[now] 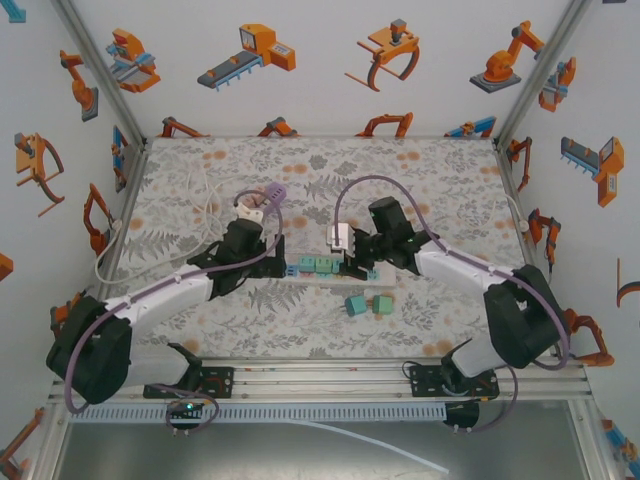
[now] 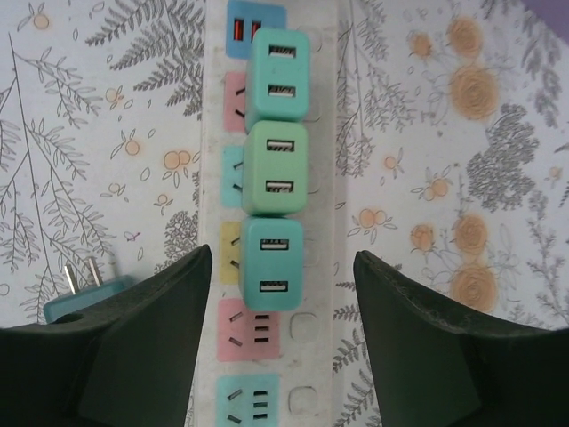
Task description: Pull the plug off the socket
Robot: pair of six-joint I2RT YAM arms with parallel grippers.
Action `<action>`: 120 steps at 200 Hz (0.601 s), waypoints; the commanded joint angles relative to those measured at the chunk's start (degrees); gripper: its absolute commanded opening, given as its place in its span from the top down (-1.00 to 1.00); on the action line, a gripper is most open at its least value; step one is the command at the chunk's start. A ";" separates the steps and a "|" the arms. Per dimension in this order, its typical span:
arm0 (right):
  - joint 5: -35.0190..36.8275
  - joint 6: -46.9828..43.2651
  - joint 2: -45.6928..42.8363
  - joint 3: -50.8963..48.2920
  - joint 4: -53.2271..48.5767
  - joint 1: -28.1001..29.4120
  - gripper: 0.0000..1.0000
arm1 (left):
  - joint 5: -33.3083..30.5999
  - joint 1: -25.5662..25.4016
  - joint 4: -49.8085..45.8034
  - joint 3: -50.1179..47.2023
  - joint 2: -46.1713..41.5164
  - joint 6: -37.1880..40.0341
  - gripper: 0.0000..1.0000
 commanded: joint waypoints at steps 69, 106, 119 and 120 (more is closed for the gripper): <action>-1.77 -2.76 4.40 3.79 -4.39 -0.43 0.23 | 2.16 0.25 2.29 2.76 7.96 -1.80 -0.84; -1.06 -4.33 4.79 5.17 -6.92 -0.42 0.39 | 1.97 0.07 0.69 3.12 9.88 -1.94 -0.81; -1.30 -4.64 4.94 5.49 -7.50 -0.44 0.48 | 1.79 -0.26 0.25 2.97 10.25 -1.90 -0.81; -1.36 -4.65 4.96 5.54 -7.60 -0.47 0.48 | 1.78 -0.27 0.21 2.95 10.25 -1.92 -0.81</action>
